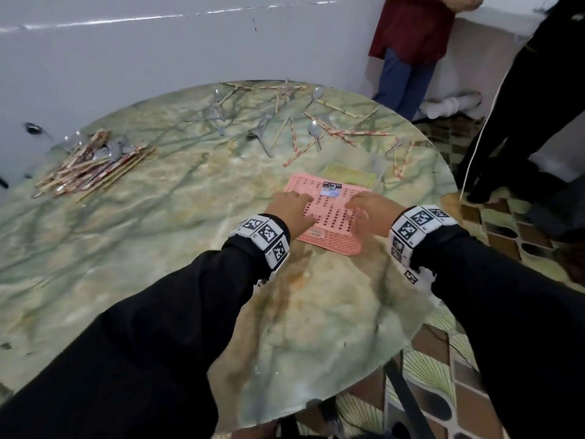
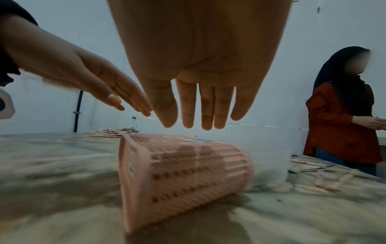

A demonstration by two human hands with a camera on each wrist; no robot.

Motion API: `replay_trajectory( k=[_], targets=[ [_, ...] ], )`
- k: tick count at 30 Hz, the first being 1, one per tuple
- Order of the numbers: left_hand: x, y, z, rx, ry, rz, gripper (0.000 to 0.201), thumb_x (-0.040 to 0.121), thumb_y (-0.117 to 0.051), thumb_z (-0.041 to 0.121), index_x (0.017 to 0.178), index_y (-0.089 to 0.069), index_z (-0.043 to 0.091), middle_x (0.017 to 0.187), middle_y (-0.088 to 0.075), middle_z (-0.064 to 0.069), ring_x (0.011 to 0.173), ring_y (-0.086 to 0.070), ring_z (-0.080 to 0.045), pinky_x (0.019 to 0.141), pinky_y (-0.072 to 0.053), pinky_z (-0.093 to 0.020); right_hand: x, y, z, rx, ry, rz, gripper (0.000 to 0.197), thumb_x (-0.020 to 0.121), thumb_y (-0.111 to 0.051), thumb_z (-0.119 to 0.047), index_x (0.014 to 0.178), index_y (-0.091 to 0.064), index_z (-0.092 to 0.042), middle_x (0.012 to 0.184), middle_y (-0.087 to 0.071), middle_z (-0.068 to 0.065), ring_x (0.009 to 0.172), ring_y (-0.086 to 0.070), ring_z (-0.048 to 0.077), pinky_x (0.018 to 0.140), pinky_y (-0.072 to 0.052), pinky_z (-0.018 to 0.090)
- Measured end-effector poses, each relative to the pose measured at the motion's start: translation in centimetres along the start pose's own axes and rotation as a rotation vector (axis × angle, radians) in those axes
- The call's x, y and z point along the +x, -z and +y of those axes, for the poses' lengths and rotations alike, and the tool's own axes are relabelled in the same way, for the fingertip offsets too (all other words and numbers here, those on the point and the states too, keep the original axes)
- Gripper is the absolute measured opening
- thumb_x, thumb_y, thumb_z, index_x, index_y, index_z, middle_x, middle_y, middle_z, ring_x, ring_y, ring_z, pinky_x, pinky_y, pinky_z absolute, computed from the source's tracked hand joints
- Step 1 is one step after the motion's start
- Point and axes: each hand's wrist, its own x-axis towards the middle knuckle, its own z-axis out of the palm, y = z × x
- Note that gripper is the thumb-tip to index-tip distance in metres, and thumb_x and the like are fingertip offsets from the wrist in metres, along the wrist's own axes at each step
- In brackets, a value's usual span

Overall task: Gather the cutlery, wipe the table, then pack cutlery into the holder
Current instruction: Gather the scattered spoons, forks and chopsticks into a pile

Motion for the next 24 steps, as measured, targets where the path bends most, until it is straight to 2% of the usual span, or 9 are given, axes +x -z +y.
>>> replay_trajectory(
  k=[2,7,10,12,16,21,24],
  targets=[
    [1.3,-0.7,2.9,-0.039,0.039,-0.005,0.049,0.092,-0.049,0.032,0.138,-0.04,0.017,0.141,-0.043,-0.01,0.129,-0.038,-0.027,0.109,-0.031,-0.039,-0.6,0.5,3.5,0.007,0.029,-0.002,0.04,0.092,-0.049,-0.013,0.132,-0.05,-0.011,0.14,-0.045,0.009,0.125,-0.046,0.025,0.106,-0.037,0.034],
    [4.1,-1.7,10.5,-0.085,0.108,0.006,0.047,0.092,-0.049,0.032,0.136,-0.044,0.017,0.142,-0.042,-0.011,0.131,-0.037,-0.027,0.111,-0.03,-0.038,-2.1,1.7,12.0,-0.033,0.058,-0.119,0.045,0.092,-0.052,-0.017,0.136,-0.044,-0.013,0.144,-0.038,0.009,0.132,-0.038,0.023,0.109,-0.029,0.029],
    [5.4,-2.4,14.6,-0.125,0.138,0.023,0.047,0.091,-0.051,0.03,0.135,-0.045,0.015,0.139,-0.044,-0.014,0.129,-0.039,-0.029,0.108,-0.032,-0.037,-2.8,2.7,15.9,-0.054,0.087,-0.125,0.045,0.094,-0.049,-0.019,0.137,-0.042,-0.014,0.146,-0.035,0.006,0.134,-0.036,0.021,0.106,-0.027,0.026],
    [6.1,-3.0,16.7,-0.127,0.155,0.01,0.048,0.09,-0.052,0.031,0.135,-0.044,0.015,0.136,-0.046,-0.015,0.127,-0.04,-0.031,0.106,-0.034,-0.037,-3.1,2.9,17.9,-0.065,0.093,-0.107,0.045,0.094,-0.05,-0.023,0.137,-0.043,-0.015,0.145,-0.036,0.004,0.132,-0.038,0.021,0.106,-0.029,0.027],
    [7.6,-3.4,19.2,-0.117,0.154,0.007,0.049,0.091,-0.051,0.03,0.137,-0.042,0.016,0.138,-0.043,-0.014,0.129,-0.038,-0.029,0.106,-0.03,-0.034,-2.7,3.1,20.6,-0.034,0.109,-0.092,0.044,0.092,-0.052,-0.024,0.135,-0.045,-0.017,0.143,-0.039,0.003,0.129,-0.042,0.022,0.108,-0.034,0.035],
    [10.0,-3.9,21.3,-0.148,0.168,0.005,0.048,0.092,-0.05,0.03,0.138,-0.04,0.017,0.139,-0.042,-0.012,0.127,-0.04,-0.03,0.105,-0.033,-0.037,-1.7,3.3,23.2,-0.006,0.139,-0.101,0.045,0.092,-0.053,-0.022,0.136,-0.044,-0.015,0.142,-0.04,0.004,0.13,-0.04,0.021,0.108,-0.033,0.034],
    [12.2,-4.5,22.0,-0.141,0.177,-0.002,0.049,0.091,-0.051,0.03,0.138,-0.04,0.018,0.137,-0.044,-0.012,0.125,-0.044,-0.029,0.103,-0.035,-0.036,0.0,3.5,25.0,-0.002,0.154,-0.104,0.046,0.092,-0.051,-0.018,0.137,-0.042,-0.014,0.143,-0.039,0.005,0.13,-0.041,0.021,0.108,-0.032,0.03]
  ],
)
